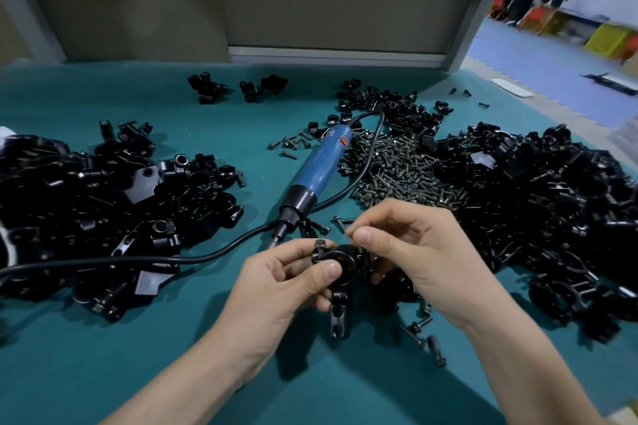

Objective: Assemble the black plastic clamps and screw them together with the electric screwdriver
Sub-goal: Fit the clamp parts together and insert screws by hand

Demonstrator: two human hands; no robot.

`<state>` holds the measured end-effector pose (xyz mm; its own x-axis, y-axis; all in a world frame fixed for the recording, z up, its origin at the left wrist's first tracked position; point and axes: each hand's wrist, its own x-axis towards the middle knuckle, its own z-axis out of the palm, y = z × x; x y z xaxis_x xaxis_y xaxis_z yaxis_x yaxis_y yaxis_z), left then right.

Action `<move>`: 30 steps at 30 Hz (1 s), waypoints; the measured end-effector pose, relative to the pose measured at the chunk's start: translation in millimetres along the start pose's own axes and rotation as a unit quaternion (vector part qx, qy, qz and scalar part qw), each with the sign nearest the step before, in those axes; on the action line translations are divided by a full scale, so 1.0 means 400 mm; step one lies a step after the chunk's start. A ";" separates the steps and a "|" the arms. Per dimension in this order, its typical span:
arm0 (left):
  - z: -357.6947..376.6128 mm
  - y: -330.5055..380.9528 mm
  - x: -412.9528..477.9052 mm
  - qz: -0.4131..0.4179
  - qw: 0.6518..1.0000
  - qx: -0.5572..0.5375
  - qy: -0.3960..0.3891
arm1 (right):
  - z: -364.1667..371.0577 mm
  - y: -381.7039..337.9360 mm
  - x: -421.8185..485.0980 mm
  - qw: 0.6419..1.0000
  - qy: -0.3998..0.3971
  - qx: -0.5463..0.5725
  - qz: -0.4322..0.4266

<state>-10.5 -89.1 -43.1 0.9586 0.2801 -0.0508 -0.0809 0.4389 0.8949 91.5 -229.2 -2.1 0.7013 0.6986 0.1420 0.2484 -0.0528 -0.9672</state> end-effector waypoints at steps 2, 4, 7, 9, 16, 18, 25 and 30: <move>-0.001 -0.002 0.001 -0.017 1.000 -0.017 -0.016 | -0.003 0.002 -0.001 1.000 -0.010 0.022 0.012; -0.003 -0.001 0.002 -0.031 0.999 -0.031 -0.024 | -0.006 0.002 -0.001 0.999 -0.012 0.028 0.012; -0.005 -0.002 0.006 -0.040 0.998 -0.037 -0.019 | -0.008 -0.001 0.002 1.000 -0.009 0.018 0.002; -0.007 -0.003 0.007 -0.048 0.998 -0.046 -0.017 | -0.007 -0.003 0.003 1.000 -0.007 0.007 -0.002; -0.008 -0.002 0.006 -0.058 0.996 -0.060 -0.013 | -0.007 -0.007 -0.005 0.998 -0.015 0.053 0.016; -0.008 -0.003 0.007 -0.047 0.997 -0.053 -0.008 | -0.012 -0.008 -0.013 0.997 -0.026 0.058 0.032; -0.007 -0.005 0.005 -0.038 0.999 -0.037 -0.004 | -0.011 0.008 -0.043 0.999 -0.046 -0.011 -0.002; -0.005 0.000 0.005 -0.039 0.998 -0.050 0.007 | 0.009 0.023 -0.049 0.999 -0.004 -0.019 -0.028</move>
<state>-9.1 -86.8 -44.3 0.9594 0.2524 -0.1257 -0.0329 0.5427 0.8393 77.6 -240.8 -14.7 0.6800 0.7069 0.1947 0.3124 -0.0391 -0.9491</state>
